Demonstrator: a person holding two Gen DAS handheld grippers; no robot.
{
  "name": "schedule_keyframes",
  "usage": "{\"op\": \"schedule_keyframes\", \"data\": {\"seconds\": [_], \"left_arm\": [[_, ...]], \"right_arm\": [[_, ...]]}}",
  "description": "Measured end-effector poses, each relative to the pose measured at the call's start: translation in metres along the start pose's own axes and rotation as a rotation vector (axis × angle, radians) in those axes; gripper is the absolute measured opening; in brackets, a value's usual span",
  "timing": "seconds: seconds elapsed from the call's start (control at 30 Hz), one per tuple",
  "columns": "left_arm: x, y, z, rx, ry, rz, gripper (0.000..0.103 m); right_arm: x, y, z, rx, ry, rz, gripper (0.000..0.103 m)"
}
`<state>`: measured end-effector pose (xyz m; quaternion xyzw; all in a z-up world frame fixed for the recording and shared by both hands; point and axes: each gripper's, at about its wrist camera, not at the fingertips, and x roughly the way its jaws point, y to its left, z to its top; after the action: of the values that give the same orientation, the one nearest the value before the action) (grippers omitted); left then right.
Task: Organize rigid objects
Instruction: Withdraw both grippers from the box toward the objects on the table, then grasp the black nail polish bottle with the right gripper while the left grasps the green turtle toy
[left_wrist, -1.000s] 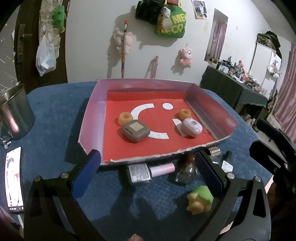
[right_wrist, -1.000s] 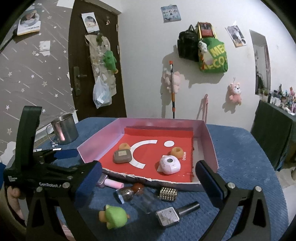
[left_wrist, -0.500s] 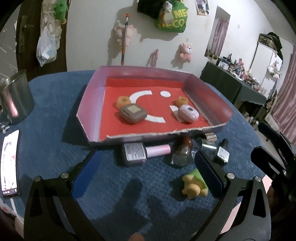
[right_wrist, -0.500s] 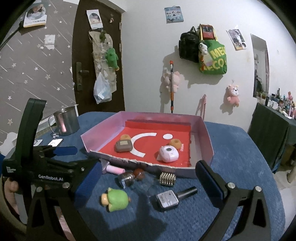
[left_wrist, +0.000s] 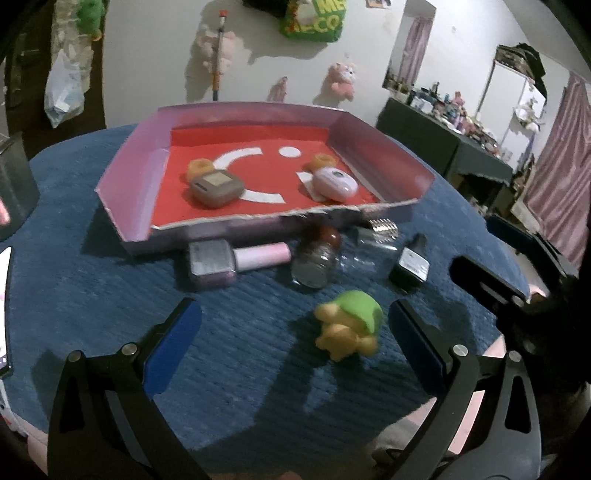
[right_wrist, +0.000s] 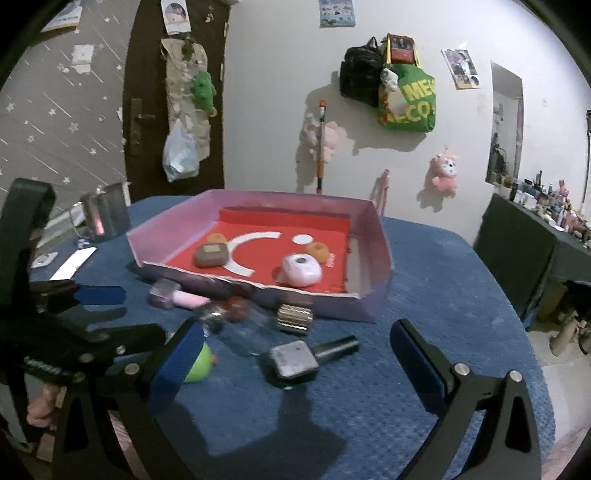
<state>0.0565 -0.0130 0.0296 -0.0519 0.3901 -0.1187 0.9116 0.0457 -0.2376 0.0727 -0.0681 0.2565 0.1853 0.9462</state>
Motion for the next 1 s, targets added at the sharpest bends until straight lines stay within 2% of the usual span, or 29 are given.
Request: {"op": "schedule_keyframes", "data": {"seconds": [0.2, 0.47, 0.6, 0.67, 0.83, 1.0], "left_arm": [[0.006, -0.010, -0.006, 0.014, 0.026, -0.022, 0.103], [0.019, -0.018, -0.009, 0.015, 0.058, -0.037, 0.100], [0.027, -0.017, -0.010, 0.011, 0.071, -0.033, 0.089], [0.028, -0.019, -0.010, 0.017, 0.062, -0.022, 0.088], [0.027, -0.020, -0.012, 0.035, 0.043, -0.020, 0.075], [0.026, -0.027, -0.014, 0.060, 0.032, -0.053, 0.052]], "right_arm": [[0.020, -0.010, -0.008, -0.023, 0.068, -0.028, 0.103], [0.045, -0.025, -0.012, -0.015, 0.151, 0.002, 0.100], [0.054, -0.022, -0.010, -0.037, 0.172, 0.011, 0.094], [0.058, -0.021, -0.010, -0.037, 0.184, 0.026, 0.091], [0.067, -0.015, -0.013, -0.035, 0.220, 0.059, 0.078], [0.070, -0.011, -0.019, -0.024, 0.248, 0.098, 0.061]]}}
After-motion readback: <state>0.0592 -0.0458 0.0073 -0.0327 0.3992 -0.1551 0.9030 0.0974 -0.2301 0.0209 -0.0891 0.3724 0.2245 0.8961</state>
